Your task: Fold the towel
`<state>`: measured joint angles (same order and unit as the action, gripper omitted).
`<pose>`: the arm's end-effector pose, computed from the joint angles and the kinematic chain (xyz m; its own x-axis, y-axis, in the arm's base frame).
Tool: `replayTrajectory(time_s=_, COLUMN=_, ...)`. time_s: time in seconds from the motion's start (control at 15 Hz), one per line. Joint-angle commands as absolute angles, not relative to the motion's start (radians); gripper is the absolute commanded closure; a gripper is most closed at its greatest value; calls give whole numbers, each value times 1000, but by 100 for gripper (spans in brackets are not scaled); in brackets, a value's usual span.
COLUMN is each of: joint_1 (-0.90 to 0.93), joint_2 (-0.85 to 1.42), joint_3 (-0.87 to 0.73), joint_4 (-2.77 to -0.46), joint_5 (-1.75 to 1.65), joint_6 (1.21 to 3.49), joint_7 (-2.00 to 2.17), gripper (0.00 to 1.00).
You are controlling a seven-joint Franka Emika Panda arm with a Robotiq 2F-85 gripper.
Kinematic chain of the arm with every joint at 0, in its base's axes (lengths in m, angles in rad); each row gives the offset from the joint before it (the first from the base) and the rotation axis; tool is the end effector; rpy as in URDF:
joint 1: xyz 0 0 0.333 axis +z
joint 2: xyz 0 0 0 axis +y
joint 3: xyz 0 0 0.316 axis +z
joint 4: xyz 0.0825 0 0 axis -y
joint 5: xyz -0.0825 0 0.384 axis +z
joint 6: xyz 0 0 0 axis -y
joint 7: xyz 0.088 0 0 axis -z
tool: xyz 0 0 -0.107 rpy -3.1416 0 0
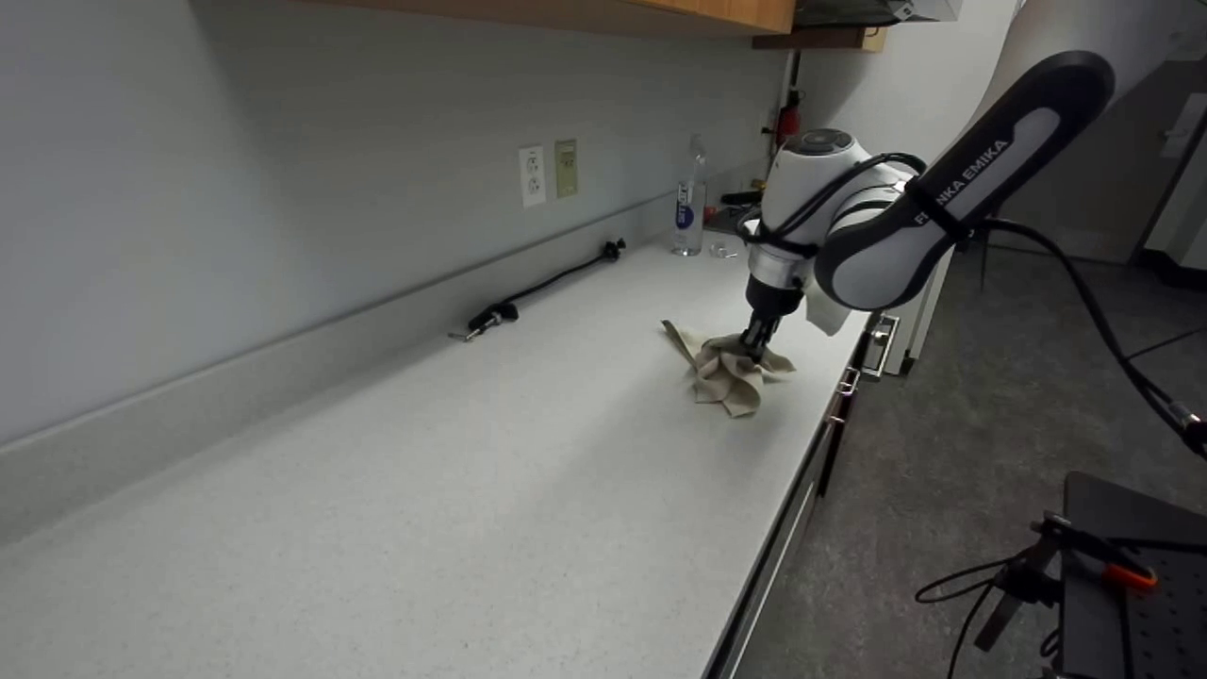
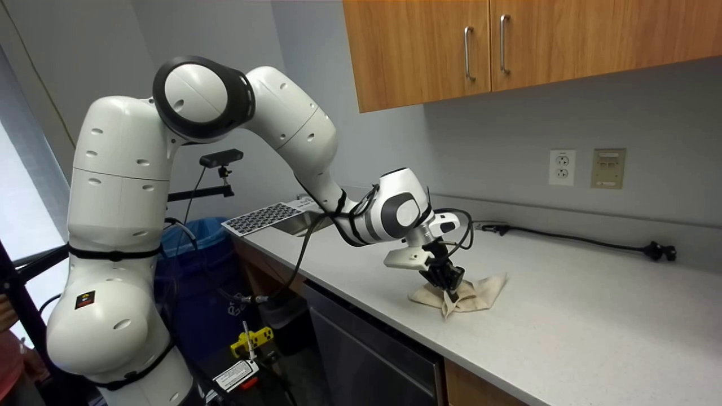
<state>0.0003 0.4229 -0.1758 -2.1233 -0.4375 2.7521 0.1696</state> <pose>0.5880 -0.0851 0.2292 0.9790 0.0920 0.1817 0.0388 -0.9600 0.2774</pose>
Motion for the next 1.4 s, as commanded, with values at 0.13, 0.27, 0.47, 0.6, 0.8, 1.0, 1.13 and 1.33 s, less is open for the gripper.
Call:
replayTrajectory(time_s=0.13, joint_1=40, joint_2=458, joint_3=-236, joint_4=-2070, joint_5=-422, joint_6=2849, joint_7=226, gripper=99)
replayTrajectory(time_s=0.27, joint_1=76, joint_2=460, joint_3=-266, joint_4=-2057, joint_5=-442, joint_6=2891, joint_7=261, gripper=99)
replayTrajectory(time_s=0.47, joint_1=121, joint_2=494, joint_3=-300, joint_4=-2013, joint_5=-443, joint_6=2917, joint_7=275, gripper=99)
replayTrajectory(time_s=0.6, joint_1=142, joint_2=517, joint_3=-316, joint_4=-1985, joint_5=-438, joint_6=2914, joint_7=280, gripper=99)
replayTrajectory(time_s=0.8, joint_1=172, joint_2=554, joint_3=-347, joint_4=-1952, joint_5=-437, joint_6=2911, joint_7=302, gripper=70)
replayTrajectory(time_s=1.0, joint_1=195, joint_2=579, joint_3=-378, joint_4=-1935, joint_5=-436, joint_6=2919, joint_7=325, gripper=47)
replayTrajectory(time_s=1.13, joint_1=209, joint_2=586, joint_3=-398, joint_4=-1933, joint_5=-433, joint_6=2925, joint_7=343, gripper=34)
replayTrajectory(time_s=1.33, joint_1=224, joint_2=590, joint_3=-418, joint_4=-1934, joint_5=-425, joint_6=2935, joint_7=363, gripper=10)
